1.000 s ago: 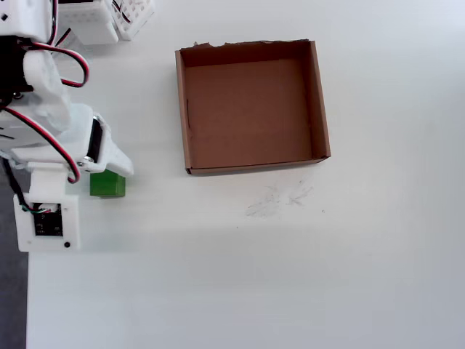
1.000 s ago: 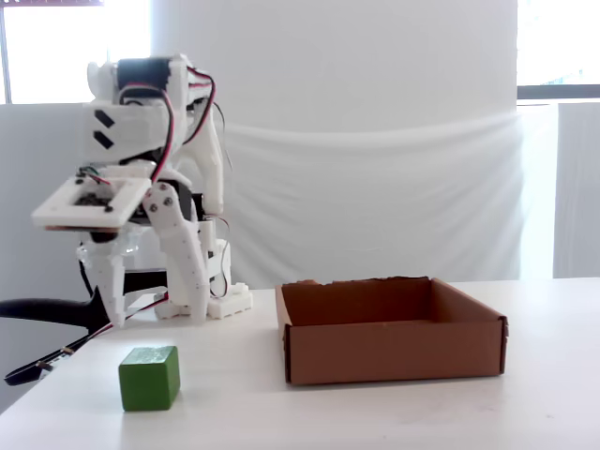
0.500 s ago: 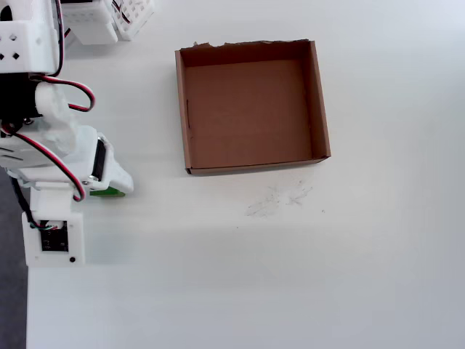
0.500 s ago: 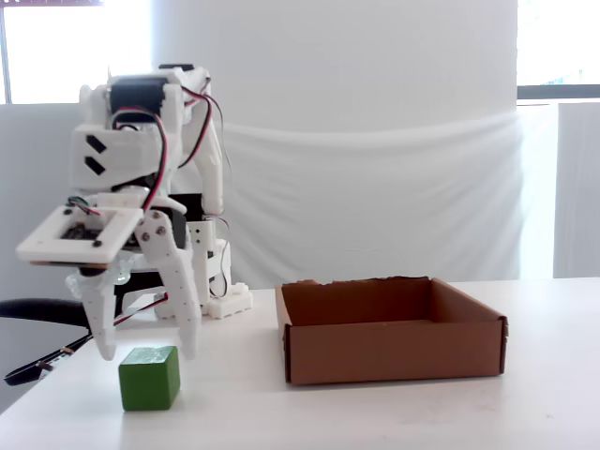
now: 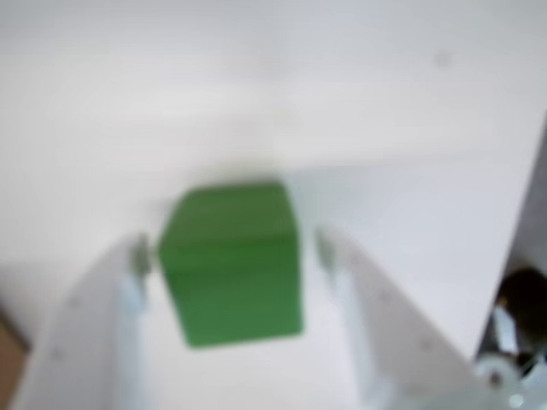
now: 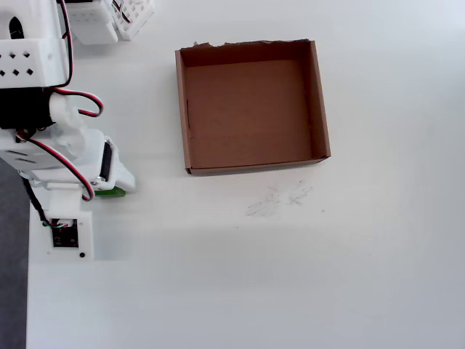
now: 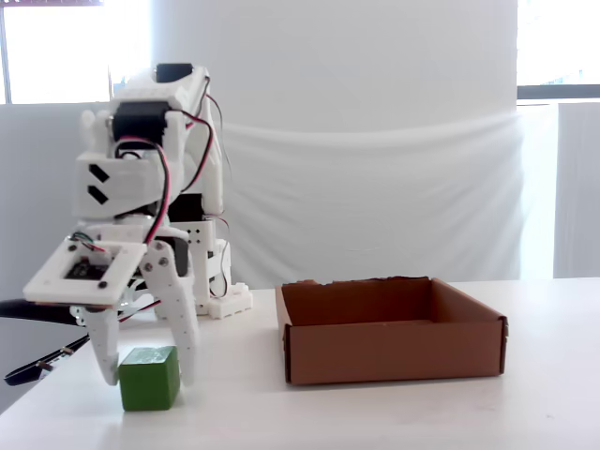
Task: Grasp a green cube and put it in a box.
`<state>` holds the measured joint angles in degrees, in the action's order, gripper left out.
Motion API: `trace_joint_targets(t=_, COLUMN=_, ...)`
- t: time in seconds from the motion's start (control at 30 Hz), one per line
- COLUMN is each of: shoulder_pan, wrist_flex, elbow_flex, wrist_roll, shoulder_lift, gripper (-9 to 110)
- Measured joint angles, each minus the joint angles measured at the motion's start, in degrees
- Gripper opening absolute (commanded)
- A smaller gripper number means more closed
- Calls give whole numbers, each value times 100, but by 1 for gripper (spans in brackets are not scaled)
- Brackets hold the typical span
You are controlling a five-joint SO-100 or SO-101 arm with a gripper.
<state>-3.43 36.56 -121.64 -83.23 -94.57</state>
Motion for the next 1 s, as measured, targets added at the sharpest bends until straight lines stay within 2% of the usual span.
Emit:
trace_joint_targets(t=0.77, shoulder_pan=-185, wrist_flex=-88, elbow_flex=-114, wrist_roll=0, shoulder_lift=44, gripper=18)
trace_joint_targets(t=1.0, shoulder_pan=-193, wrist_flex=448, elbow_flex=141, wrist_roll=0, shoulder_lift=44, gripper=17)
